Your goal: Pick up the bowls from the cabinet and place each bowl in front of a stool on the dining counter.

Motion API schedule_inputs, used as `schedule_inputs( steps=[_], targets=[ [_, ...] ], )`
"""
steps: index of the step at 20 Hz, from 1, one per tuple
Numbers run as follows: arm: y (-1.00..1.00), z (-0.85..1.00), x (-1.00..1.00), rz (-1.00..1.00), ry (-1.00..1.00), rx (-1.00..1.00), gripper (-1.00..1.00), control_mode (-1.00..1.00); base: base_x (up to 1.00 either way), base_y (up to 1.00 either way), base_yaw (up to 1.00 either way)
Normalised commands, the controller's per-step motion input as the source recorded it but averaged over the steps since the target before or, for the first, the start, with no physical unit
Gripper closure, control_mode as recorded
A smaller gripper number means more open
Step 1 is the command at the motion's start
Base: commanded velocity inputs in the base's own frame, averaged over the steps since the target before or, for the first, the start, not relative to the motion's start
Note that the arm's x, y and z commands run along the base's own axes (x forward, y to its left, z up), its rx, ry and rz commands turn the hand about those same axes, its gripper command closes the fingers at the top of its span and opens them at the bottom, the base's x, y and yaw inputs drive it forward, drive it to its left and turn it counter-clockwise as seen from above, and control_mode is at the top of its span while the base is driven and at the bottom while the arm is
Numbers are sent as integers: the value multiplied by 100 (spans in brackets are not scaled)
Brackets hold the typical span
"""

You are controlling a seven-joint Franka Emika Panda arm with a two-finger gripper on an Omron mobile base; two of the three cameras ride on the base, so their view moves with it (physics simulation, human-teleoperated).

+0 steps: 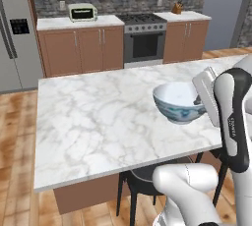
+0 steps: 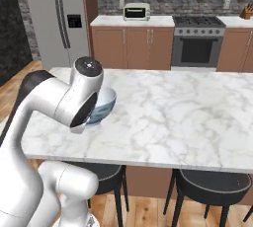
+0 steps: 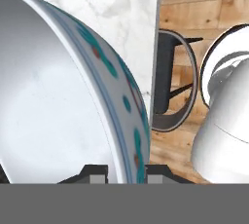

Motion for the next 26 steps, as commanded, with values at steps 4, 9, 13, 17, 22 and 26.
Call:
schedule_inputs(
  steps=[4, 9, 13, 17, 22, 26],
  targets=[
    [10, -98, 100, 21, 11, 5, 100, -100, 0, 0, 0],
    [0, -78, 84, 11, 0, 4, 100, -100, 0, 0, 0],
    [0, -64, 62, 3, 0, 2, 100, -100, 0, 0, 0],
    [0, -20, 33, 0, 0, 0, 100, -100, 0, 0, 0],
    [0, -36, 32, 0, 0, 0, 100, -100, 0, 0, 0],
    [0, -48, 21, 0, 0, 0, 100, -100, 0, 0, 0]
  ],
)
